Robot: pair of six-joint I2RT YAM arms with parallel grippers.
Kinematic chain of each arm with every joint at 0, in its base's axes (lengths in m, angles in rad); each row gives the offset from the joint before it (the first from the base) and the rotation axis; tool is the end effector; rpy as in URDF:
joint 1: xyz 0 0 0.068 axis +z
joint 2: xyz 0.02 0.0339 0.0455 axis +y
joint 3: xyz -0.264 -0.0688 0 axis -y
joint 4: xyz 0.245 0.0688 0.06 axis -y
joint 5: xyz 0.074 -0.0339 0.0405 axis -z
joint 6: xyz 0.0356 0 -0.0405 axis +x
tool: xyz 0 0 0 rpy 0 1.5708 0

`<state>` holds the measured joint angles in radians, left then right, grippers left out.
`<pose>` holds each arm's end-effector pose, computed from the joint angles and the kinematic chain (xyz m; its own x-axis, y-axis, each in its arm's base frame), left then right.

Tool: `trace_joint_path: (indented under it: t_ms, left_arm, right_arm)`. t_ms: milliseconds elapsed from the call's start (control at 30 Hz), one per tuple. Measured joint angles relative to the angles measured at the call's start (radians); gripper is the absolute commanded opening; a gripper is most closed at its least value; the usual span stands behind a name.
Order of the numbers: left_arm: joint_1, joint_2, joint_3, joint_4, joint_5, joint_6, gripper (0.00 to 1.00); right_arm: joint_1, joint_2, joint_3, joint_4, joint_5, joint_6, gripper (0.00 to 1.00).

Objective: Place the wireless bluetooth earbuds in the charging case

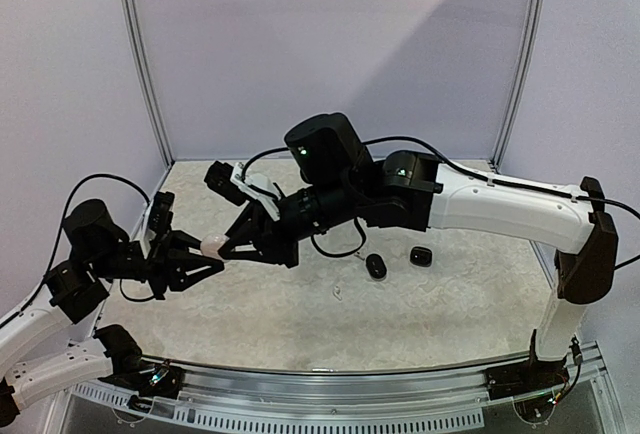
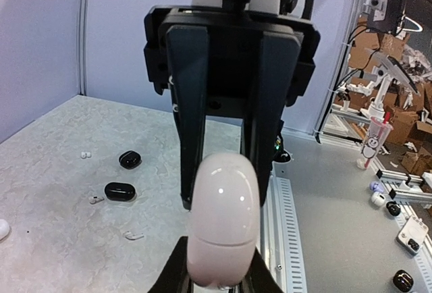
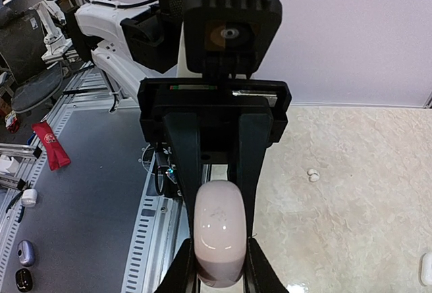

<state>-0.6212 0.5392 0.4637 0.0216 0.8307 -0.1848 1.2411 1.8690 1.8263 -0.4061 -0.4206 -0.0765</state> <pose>0.0987 -0.1029 0.2851 -0.2254 0.0089 -0.9742 0.9671 0.1230 -0.2226 0.1290 0.4218 0.3691 -0.0650 -0.4053 -0.9119 -0.9906 -0.0837 0.1078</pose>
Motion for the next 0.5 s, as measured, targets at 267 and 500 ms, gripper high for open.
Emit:
trace_joint_path:
  t_ms: [267, 500]
  left_arm:
    - [0.000, -0.004, 0.027, -0.047, 0.002, 0.060, 0.19]
    - [0.000, 0.002, 0.028, -0.038, 0.018, 0.037, 0.29]
  right_arm:
    - [0.002, 0.001, 0.017, -0.013, 0.009, -0.007, 0.05]
    - [0.002, 0.001, 0.017, -0.015, 0.008, -0.015, 0.04]
